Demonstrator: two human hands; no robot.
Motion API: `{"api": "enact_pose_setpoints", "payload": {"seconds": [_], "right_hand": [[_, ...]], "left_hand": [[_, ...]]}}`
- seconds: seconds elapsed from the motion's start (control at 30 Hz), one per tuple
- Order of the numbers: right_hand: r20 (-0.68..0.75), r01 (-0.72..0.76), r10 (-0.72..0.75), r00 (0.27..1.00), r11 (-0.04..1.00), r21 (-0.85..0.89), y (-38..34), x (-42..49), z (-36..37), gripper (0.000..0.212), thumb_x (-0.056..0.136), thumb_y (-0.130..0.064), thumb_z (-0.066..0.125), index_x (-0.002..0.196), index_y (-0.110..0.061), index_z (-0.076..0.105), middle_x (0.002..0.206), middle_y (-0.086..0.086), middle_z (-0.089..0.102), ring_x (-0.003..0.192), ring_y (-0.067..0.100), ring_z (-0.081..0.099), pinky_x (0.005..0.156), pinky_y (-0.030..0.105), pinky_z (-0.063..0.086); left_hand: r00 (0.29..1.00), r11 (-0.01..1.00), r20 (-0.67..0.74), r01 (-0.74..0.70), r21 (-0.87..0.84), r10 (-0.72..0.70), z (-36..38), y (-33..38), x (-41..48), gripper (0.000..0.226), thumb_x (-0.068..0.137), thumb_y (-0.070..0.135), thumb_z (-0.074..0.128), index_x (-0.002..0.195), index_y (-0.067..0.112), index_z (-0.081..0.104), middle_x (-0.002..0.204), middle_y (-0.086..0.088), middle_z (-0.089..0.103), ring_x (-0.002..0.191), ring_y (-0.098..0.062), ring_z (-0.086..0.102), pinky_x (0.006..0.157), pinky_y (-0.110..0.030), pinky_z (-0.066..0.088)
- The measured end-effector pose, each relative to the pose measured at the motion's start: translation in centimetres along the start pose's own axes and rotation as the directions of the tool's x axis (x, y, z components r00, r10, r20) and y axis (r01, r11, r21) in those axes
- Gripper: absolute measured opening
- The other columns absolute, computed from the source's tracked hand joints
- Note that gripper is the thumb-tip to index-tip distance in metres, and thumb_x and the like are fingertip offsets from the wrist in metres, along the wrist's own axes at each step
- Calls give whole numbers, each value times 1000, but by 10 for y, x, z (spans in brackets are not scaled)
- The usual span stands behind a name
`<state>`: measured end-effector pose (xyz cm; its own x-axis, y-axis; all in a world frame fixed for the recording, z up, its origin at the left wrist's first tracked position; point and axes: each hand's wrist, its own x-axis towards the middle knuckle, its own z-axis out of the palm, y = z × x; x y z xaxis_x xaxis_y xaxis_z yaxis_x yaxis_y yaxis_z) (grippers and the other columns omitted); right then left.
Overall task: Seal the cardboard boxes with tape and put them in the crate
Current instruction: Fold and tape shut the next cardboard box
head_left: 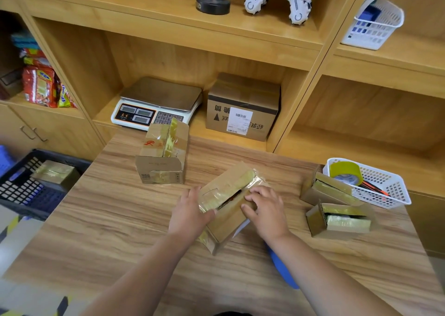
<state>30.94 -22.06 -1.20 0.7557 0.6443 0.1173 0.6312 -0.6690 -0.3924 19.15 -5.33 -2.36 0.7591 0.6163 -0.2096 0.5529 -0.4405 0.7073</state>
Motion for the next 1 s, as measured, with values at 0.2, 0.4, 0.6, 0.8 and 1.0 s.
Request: {"api": "enact_pose_setpoints", "payload": {"seconds": [0.2,0.4,0.6,0.8,1.0], "right_hand": [[22,15,-16,1000,999,44,2,1,1,28,90,-27,62,109,-9,69,122,1,58,119,19,44,97,15,18],[-5,-15,16,1000,990,144,3,-6,-6,34,90,-31,62,120,-14,64,138,1,47,132,17,32,104,15,13],[-134,-212,240,962,958,194,16,-27,-2,53,88,-29,65,134,-7,49,141,12,39,131,27,33,106,28,24],[-108,-252,276,955,948,193,25,-33,0,56,87,-25,67,135,-4,46,136,15,43,128,29,37,104,25,24],[-87,-246,263,961,954,170,18,-36,6,50,89,-25,64,133,-6,48,135,10,47,124,25,38,103,28,27]], "left_hand": [[998,999,-61,3,-34,-5,5,3,0,73,74,33,75,137,22,40,121,5,46,113,-17,46,93,-36,44],[996,982,-67,-46,183,59,-1,2,-3,80,79,54,62,143,19,30,133,-1,41,126,-22,34,104,-39,31],[942,844,29,-314,434,336,-1,17,-22,102,62,79,45,145,26,21,150,2,19,141,-18,3,117,-44,2],[880,579,266,-462,672,395,8,6,-32,113,68,82,40,151,16,1,158,-8,-5,145,-25,-8,116,-52,-9],[887,626,287,-459,630,362,-8,-1,-16,91,85,67,34,152,15,0,160,-6,-4,147,-20,-9,116,-43,-9]]}}
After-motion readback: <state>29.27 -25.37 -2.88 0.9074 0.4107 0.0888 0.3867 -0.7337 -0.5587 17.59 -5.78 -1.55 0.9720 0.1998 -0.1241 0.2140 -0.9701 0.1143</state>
